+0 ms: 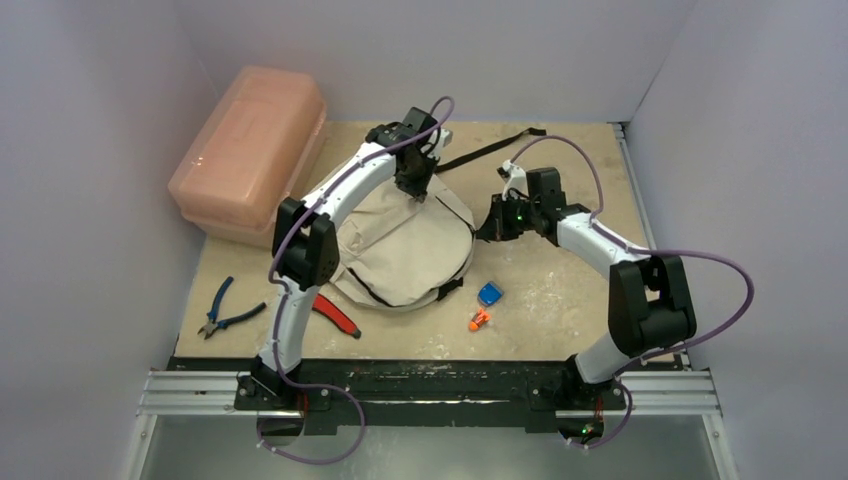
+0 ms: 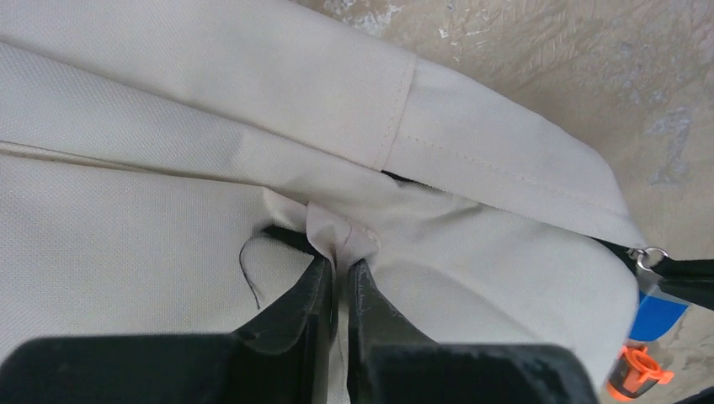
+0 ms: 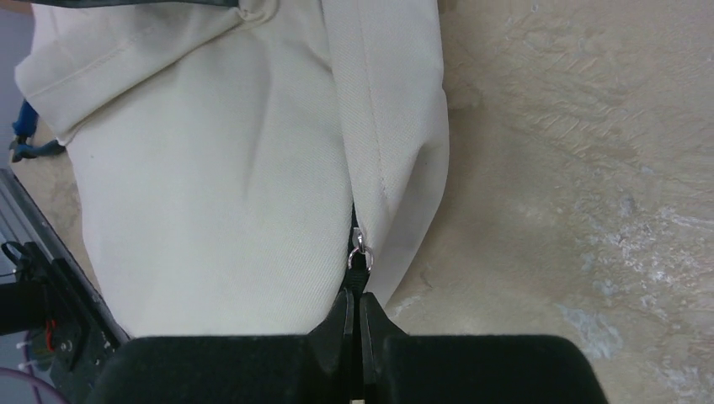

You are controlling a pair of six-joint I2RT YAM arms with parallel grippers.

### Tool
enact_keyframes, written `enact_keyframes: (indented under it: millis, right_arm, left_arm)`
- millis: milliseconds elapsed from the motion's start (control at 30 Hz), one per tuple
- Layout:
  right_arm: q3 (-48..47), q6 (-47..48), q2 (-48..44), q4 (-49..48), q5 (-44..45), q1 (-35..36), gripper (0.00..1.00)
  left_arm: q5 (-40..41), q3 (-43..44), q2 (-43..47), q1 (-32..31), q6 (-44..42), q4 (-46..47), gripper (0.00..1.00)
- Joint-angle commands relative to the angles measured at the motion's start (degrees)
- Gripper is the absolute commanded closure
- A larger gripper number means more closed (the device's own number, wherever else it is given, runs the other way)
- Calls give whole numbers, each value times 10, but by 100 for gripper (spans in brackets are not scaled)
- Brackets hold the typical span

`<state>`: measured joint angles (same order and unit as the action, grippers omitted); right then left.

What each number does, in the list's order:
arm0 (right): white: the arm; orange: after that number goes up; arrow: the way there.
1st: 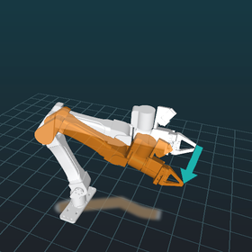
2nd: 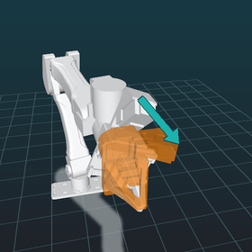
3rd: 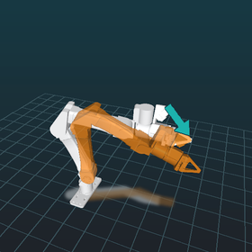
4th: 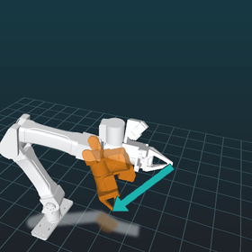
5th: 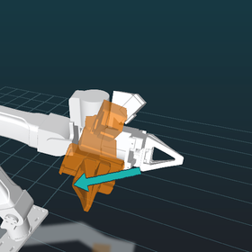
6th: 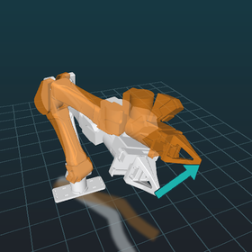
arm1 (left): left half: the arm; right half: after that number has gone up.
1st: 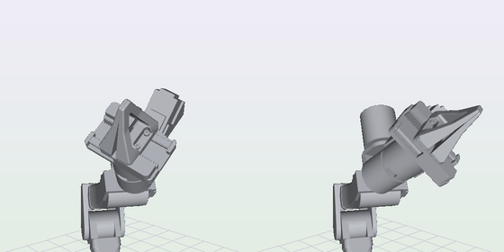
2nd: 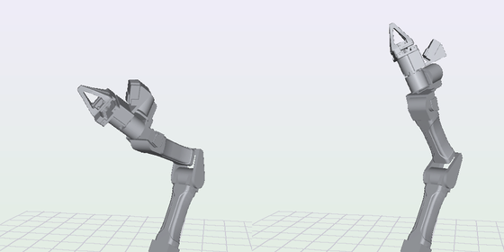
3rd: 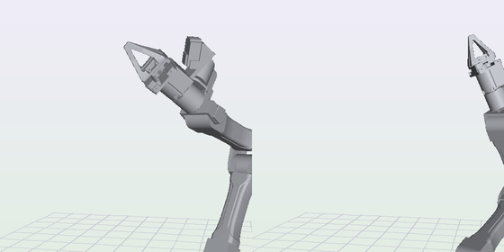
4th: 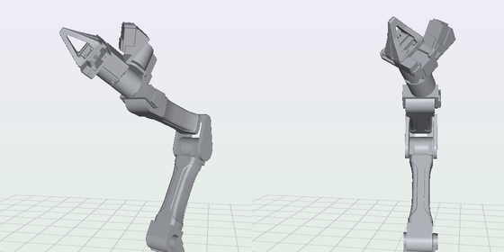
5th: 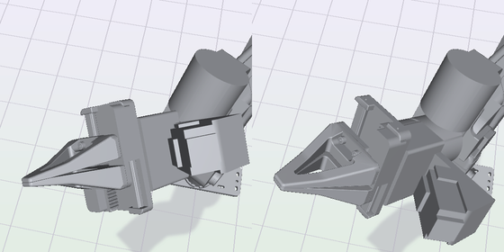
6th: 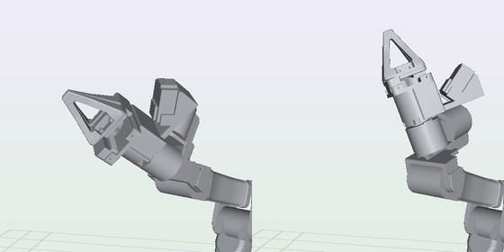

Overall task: Pack the student bag
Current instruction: Zip the student bag at the center of the board.

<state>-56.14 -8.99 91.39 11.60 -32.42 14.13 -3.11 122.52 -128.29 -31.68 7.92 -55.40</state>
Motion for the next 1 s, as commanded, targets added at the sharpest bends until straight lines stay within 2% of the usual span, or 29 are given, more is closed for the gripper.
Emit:
enact_keyframes:
  millis: [0, 200, 300, 400, 500, 633, 700, 767, 800, 833, 867, 900, 967]
  right_arm:
    - [22, -42, -52, 8, -2, 0, 100]
    - [80, -94, -102, 5, -6, 5, 100]
    - [122, -116, -150, 20, 4, 5, 100]
    - [169, -151, -205, 29, -22, 7, 100]
    - [217, -209, -247, -16, -49, 50, 100]
    - [256, -267, -238, -107, -80, 94, 100]
    - [258, -263, -223, -136, -94, 94, 100]
    - [238, -231, -210, -111, -75, 86, 100]
    - [229, -215, -203, -98, -73, 93, 100]
    - [219, -202, -196, -88, -74, 94, 99]
    - [212, -191, -190, -78, -77, 94, 91]
    - [203, -180, -185, -69, -79, 93, 87]
    - [190, -159, -179, -52, -74, 92, 78]
  left_arm:
    - [67, 37, -13, 1, 10, 29, 100]
    - [213, -31, 32, 3, 96, 136, 100]
    - [242, -33, 35, 6, 128, 152, 100]
    - [256, -29, 41, 10, 147, 165, 100]
    - [254, -24, 49, 10, 147, 181, 100]
    - [217, -12, 60, 11, 157, 171, 100]
    - [169, -18, 74, 10, 160, 165, 100]
    - [117, -33, 96, 10, 161, 161, 100]
    - [96, -41, 109, 10, 163, 155, 95]
    - [78, -52, 122, 10, 164, 146, 84]
    - [60, -63, 136, 11, 164, 139, 75]
    - [41, -75, 155, 11, 164, 133, 66]
    - [10, -107, 201, 11, 164, 123, 54]
